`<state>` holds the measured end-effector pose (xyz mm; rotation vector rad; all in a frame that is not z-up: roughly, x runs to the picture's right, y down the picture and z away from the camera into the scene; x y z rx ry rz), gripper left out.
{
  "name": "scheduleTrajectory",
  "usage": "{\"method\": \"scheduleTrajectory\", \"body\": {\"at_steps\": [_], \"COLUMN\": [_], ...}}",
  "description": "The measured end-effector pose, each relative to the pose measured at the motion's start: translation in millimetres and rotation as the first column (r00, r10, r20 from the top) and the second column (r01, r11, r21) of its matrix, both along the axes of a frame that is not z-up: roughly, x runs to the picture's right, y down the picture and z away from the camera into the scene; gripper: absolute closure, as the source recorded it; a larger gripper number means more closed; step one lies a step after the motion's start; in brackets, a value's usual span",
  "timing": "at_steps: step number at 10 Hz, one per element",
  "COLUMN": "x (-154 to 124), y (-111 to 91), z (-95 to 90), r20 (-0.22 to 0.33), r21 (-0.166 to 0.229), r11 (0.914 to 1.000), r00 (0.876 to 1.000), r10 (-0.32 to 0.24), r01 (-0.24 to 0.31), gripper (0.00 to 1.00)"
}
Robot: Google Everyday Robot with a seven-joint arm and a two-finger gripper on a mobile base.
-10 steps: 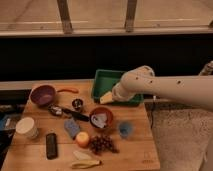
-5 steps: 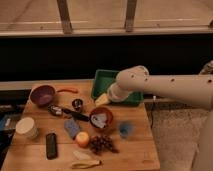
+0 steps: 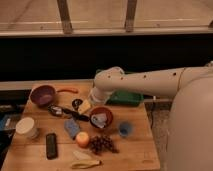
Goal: Place towel in paper cup
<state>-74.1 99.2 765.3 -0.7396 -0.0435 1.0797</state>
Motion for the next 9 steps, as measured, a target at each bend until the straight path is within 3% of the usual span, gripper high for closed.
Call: {"method": "scheduleTrajectory", "body": {"at_steps": [3, 7, 9], "x": [-1, 22, 30], "y": [-2, 12, 22], "z": [2.5, 22.4, 29.4], "r20": [-0.01, -0.101, -0.122], "r21": [-0.006, -0.063, -0.087], "r11": [1.0, 0.9974, 0.9951], "r00": [1.0, 0.994, 0.992], "r10": [-0.007, 0.027, 0.034], "r01": [0.007, -0.034, -0.045], "gripper": [0.2, 0.2, 0.2]}}
